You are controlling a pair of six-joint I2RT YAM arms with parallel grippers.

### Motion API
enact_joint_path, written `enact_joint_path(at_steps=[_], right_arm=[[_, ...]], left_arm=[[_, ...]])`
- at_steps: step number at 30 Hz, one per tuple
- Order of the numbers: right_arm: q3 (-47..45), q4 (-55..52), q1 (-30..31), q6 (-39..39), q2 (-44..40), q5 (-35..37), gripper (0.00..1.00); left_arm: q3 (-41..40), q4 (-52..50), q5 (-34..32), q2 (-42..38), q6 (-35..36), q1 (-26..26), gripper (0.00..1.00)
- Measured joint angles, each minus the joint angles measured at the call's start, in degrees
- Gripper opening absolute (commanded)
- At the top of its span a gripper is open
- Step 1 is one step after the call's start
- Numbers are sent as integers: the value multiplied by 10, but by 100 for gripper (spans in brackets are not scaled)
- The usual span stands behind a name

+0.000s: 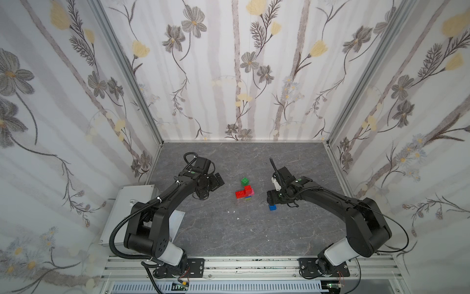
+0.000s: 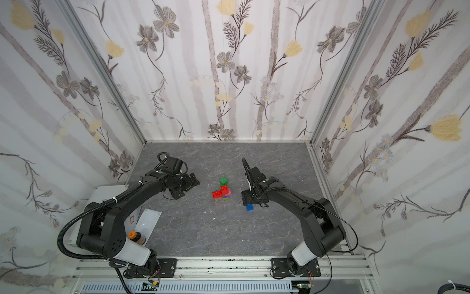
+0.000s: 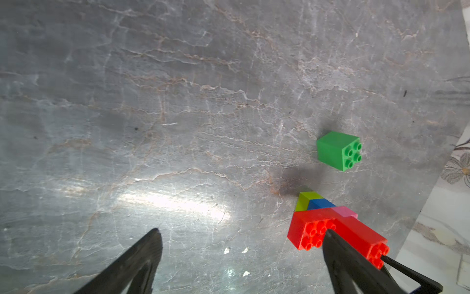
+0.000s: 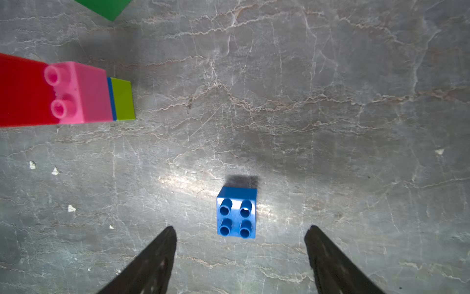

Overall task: Assemble the number 4 with lego
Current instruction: Pick up the lego brick from the center of the board.

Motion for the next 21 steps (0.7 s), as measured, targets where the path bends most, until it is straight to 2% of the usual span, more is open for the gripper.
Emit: enact_joint_path(at_steps=[9,13,21], right_arm=[[13,-34,16,1,47,-13,67],[21,-33,23,7,70,5,55],[28,-15,26,11,92,13,41]], left_arm=[[-6,-2,-17,18,-20,0,100],[-2,-2,-17,26,-24,0,100],[3,-5,-4,30,-23,0,100]])
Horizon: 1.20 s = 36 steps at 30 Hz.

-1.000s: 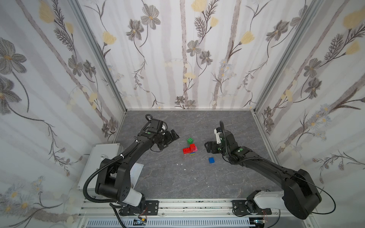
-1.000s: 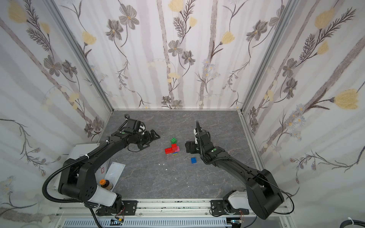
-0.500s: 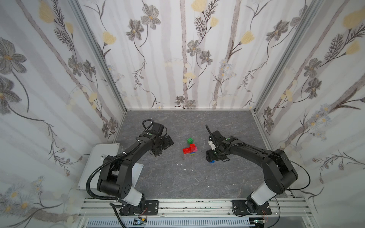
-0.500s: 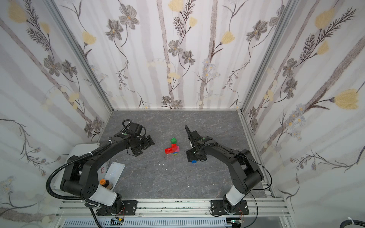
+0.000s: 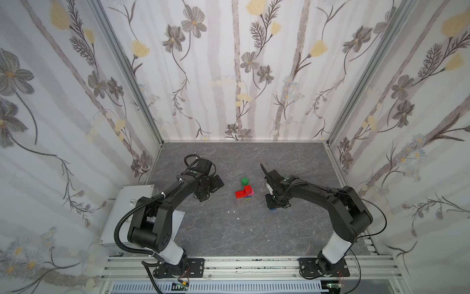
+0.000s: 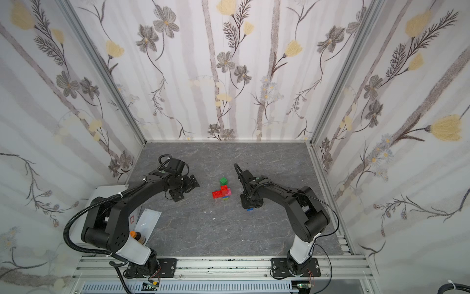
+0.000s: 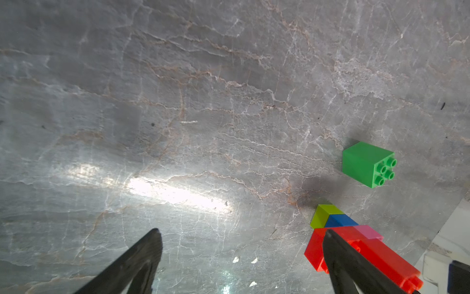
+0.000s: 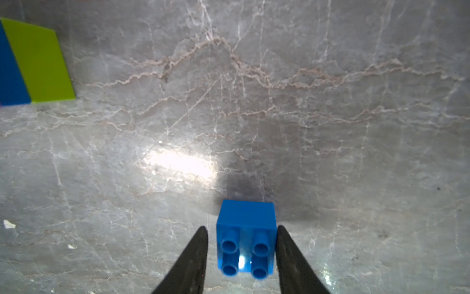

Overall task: Assemble the number 4 with lego
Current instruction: Pick up the lego brick from the center of the board.

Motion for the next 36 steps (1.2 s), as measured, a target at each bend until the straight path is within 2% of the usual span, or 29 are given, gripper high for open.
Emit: enact_joint_path(at_steps=[3,5,9,13,17,26,28,30,33,36], right_arm=[[0,5,0,0,3,4,35],[-1,7,0,0,3,8,35],[-4,10,0,0,-1,12,51],[-11,9,5,0,0,12,52],[-14,10,11,0,0,11,46],[-4,-3,12,1,-23,17,26],[23,-19,12,2,-36,17,23],[64,-31,14,2,-52,14,17],[135,-45,15,0,-62,-7,1],[211,-80,22,-7,-37,-26,0]], left_arm=[[2,0,12,3,8,0,100],[2,1,20,5,10,0,100],[2,2,35,7,22,-1,100],[2,2,42,10,23,-1,100],[2,2,42,12,23,-2,100],[1,4,57,18,35,-8,100],[0,10,74,24,41,-19,100],[0,23,98,31,52,-34,96],[-5,62,150,37,55,-44,88],[-13,100,183,43,48,-40,80]])
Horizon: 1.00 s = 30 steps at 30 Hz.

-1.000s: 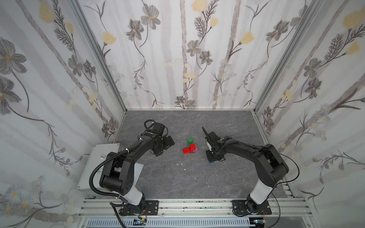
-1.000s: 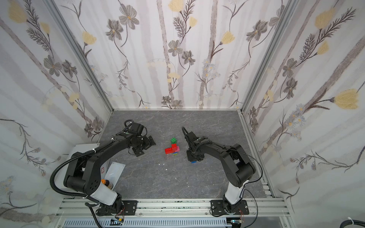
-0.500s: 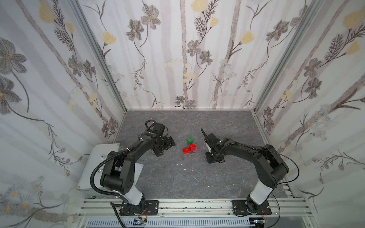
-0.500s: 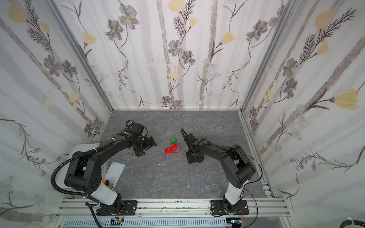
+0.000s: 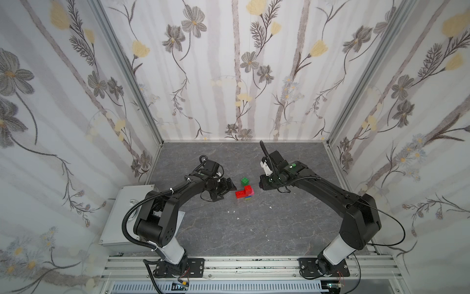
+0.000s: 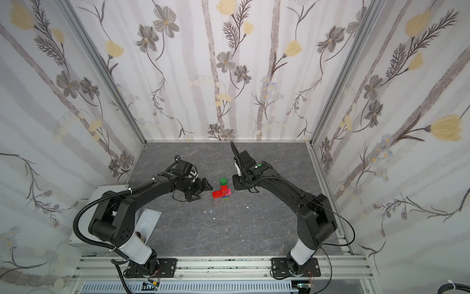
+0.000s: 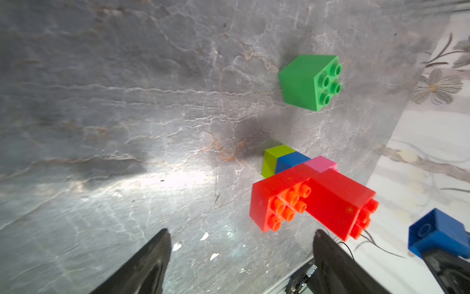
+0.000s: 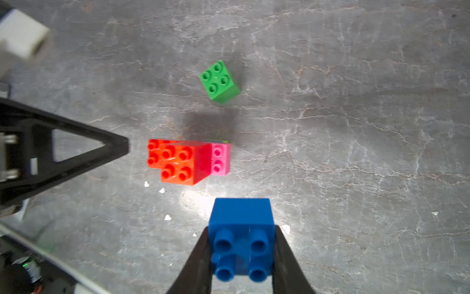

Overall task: Assemble the number 4 with lego
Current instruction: Pick up the lego brick from the center of the board, then assemble the lego brick with the lego brick.

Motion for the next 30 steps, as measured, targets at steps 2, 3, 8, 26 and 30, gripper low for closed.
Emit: enact_joint_path(at_steps=[2,3,8,26,30], right_arm=[[53,-33,9,-9,28,-8,0],[80,-52,14,-9,42,-9,0],[212,-136,40,-16,116,9,0],[311,-202,82,7,217,48,0],[332,-217,87,7,238,45,0]], left_arm=[[-1,18,17,3,-5,5,77],[-2,24,23,3,-6,6,76],[-5,36,47,11,-8,16,67],[18,53,118,64,-8,7,55],[18,53,118,68,-9,7,55]])
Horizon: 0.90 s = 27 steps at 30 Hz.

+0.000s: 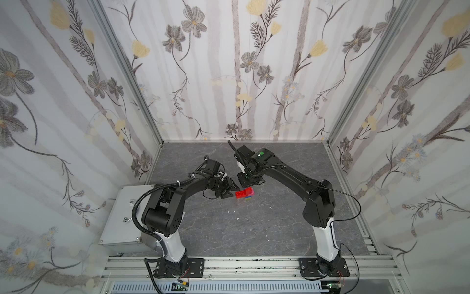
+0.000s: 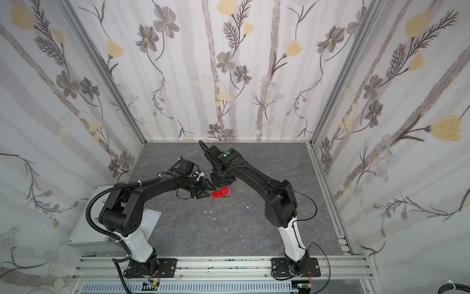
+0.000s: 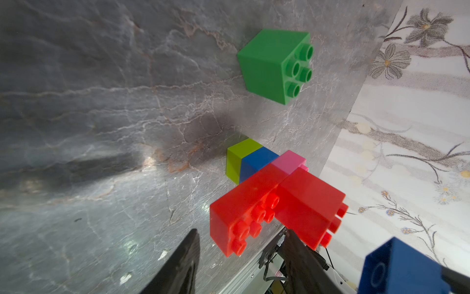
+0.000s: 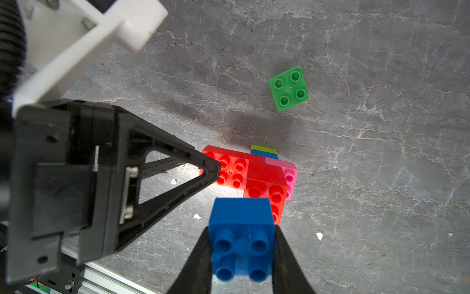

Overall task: Assemble the number 4 with lego
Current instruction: Assemble the lego brick with the lego brick.

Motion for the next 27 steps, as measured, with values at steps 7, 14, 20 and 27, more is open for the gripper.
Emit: enact_joint_path(at_steps=[7,14,20,27], right_arm=[[18,-24,2,2,20,15,0],[19,-34,1,9,27,24,0],[19,-34,0,15,35,25,0],[9,-21,-1,28,35,27,0]], left_arm=[[0,0,5,6,-2,0,54],[0,1,10,10,-2,0,54],[0,0,14,10,-2,0,54],[0,0,15,13,-2,0,54]])
